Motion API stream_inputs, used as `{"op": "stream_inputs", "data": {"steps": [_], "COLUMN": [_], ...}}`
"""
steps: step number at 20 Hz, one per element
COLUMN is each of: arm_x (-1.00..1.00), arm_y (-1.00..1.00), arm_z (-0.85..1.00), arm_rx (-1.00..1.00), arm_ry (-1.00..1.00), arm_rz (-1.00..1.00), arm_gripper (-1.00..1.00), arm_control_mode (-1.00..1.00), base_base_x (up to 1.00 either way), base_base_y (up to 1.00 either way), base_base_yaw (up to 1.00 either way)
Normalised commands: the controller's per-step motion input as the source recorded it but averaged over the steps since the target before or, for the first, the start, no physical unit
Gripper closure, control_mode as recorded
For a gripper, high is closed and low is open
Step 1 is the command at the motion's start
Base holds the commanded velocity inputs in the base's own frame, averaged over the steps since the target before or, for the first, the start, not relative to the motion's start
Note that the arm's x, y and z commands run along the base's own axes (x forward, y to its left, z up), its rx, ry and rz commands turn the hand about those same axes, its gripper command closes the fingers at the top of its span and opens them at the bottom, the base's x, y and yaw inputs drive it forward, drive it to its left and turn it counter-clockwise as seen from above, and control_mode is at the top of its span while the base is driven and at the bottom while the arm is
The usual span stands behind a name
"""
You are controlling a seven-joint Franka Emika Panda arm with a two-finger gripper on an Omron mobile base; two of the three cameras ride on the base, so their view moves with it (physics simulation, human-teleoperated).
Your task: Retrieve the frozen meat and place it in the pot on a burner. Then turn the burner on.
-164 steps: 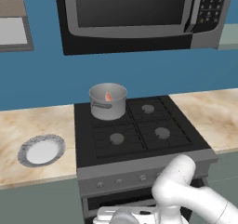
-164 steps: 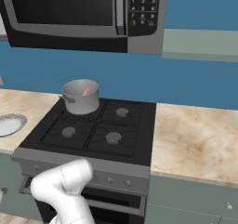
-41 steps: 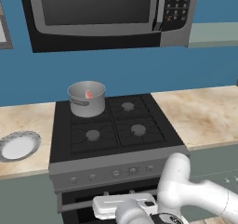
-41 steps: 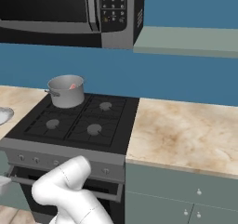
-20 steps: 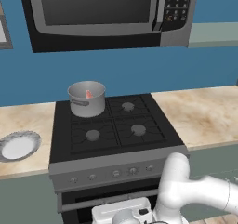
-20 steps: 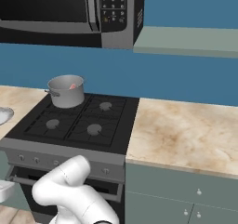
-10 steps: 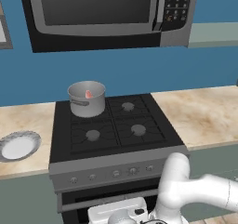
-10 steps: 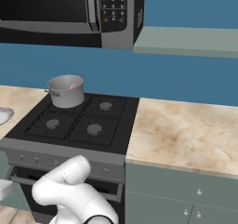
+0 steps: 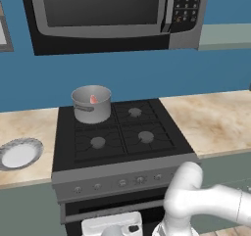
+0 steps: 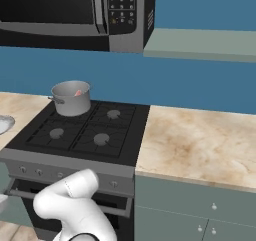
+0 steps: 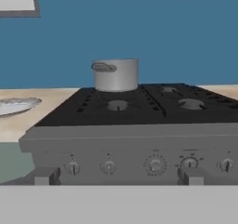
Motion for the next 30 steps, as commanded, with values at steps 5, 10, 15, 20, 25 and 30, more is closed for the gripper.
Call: {"op": "stream_inputs", "data": {"steps": [5,10,15,20,25,30], "arm_x": [0.0,0.0,0.0,0.0,0.03,0.11], "arm_y": [0.23,0.28,0.14,0.0,0.05,0.08], "arm_z": [-0.2,-0.24,-0.22,-0.21,-0.3,-0.35], "arm_rx": [0.0,0.01,0.01,0.03,0.0,0.0], "arm_ry": [0.0,0.0,0.0,0.05,0.06,0.01], "arm_rz": [0.0,0.0,0.0,0.0,0.0,0.0], "arm_gripper": [-1.0,-1.0,-1.0,-1.0,-1.0,-1.0], "arm_control_mode": [-1.0,-1.0,-1.0,-1.0,-1.0,-1.0], "base_base_x": [0.0,0.0,0.0,0.0,0.0,0.0], "base_base_y": [0.0,0.0,0.0,0.0,0.0,0.0], "base_base_yaw": [0.0,0.0,0.0,0.0,0.0,0.0]}}
